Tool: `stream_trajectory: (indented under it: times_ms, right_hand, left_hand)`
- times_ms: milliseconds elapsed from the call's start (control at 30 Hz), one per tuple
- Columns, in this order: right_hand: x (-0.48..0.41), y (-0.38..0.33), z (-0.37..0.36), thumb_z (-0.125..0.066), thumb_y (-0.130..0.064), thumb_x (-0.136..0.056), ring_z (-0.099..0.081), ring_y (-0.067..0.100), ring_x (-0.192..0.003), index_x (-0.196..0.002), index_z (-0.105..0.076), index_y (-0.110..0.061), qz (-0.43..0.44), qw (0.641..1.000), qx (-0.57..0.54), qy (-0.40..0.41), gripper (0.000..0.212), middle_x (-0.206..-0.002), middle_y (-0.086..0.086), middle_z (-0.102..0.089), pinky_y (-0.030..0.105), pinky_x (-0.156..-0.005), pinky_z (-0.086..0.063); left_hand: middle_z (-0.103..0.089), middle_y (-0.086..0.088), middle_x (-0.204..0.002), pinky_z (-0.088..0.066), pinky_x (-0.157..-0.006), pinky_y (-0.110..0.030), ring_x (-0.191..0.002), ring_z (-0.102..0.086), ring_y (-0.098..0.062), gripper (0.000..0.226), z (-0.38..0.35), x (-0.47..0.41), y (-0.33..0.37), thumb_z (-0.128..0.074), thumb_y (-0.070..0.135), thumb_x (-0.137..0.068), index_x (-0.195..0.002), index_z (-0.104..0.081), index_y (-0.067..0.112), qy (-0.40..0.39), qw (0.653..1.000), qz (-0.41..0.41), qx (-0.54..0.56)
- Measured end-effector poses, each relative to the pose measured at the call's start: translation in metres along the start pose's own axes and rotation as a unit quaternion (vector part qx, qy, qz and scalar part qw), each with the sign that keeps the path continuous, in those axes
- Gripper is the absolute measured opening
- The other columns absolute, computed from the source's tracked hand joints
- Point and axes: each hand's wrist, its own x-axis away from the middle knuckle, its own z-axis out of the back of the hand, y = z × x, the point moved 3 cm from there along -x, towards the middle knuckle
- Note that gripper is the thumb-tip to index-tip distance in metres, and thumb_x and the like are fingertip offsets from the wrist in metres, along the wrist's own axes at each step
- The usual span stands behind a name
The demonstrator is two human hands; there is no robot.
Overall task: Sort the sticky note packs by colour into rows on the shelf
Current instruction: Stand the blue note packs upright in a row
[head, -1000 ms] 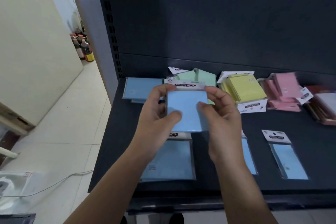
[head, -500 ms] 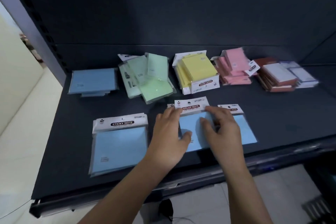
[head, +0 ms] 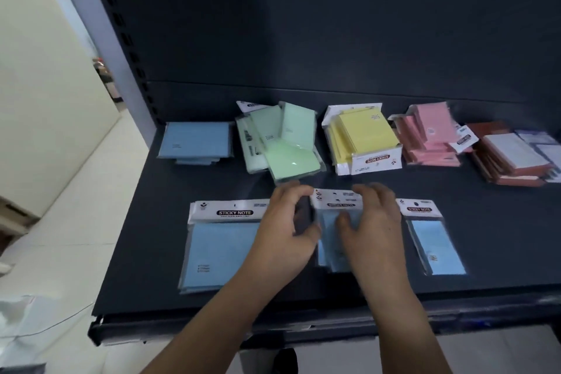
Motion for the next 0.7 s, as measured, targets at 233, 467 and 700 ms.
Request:
stream_trajectory:
  times_ms: [233, 467, 700]
  right_hand:
    - [-0.01, -0.098, -0.044, -0.055, -0.015, -0.089, -0.053, 0.004, -0.108, -0.117, -0.058, -0.023, 0.079, 0.937, -0.294, -0.17, 0.03, -0.116, -0.008, -0.057, 0.013, -0.091, -0.039]
    - [-0.035, -0.139, -0.111, -0.056, -0.02, -0.087, -0.051, 0.015, -0.118, -0.138, -0.04, -0.019, -0.046, 0.922, -0.295, -0.244, 0.054, -0.132, -0.002, -0.052, 0.037, -0.104, -0.041]
    - [-0.039, -0.139, -0.113, -0.057, -0.019, -0.089, -0.058, 0.005, -0.095, -0.127, -0.054, -0.012, -0.112, 0.909, -0.363, -0.171, 0.038, -0.115, -0.007, -0.059, 0.019, -0.085, -0.044]
  left_hand:
    - [-0.052, 0.007, -0.116, -0.034, -0.095, -0.018, -0.111, -0.045, -0.007, 0.04, 0.117, -0.012, -0.001, -0.058, 0.003, -0.081, -0.118, -0.053, 0.018, 0.269, 0.955, 0.012, -0.123]
    - [-0.058, -0.001, -0.125, -0.042, -0.1, -0.037, -0.116, -0.052, -0.019, 0.044, 0.166, -0.029, -0.046, -0.059, 0.018, -0.087, -0.128, -0.046, 0.018, 0.171, 0.97, 0.153, -0.082]
    - [-0.068, 0.004, -0.092, -0.05, -0.082, -0.028, -0.09, -0.063, -0.012, 0.019, 0.18, -0.031, -0.042, -0.061, 0.03, -0.088, -0.096, -0.068, 0.015, 0.309, 0.943, 0.107, -0.059]
